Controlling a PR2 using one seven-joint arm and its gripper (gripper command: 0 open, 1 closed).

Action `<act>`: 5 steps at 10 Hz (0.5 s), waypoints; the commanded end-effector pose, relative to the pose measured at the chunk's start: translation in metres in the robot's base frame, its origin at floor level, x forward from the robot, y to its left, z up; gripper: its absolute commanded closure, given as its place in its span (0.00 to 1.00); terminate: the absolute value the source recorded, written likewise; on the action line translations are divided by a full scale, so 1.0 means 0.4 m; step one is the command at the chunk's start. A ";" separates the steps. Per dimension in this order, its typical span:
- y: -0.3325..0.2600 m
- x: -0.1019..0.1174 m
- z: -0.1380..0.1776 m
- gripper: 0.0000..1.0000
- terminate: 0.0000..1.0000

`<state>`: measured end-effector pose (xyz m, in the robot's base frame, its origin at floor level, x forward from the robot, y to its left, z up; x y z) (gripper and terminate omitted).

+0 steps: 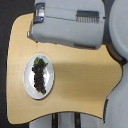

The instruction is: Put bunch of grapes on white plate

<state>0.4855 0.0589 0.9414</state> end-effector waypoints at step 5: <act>-0.523 0.049 0.015 0.00 0.00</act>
<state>0.4928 -0.0589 0.9470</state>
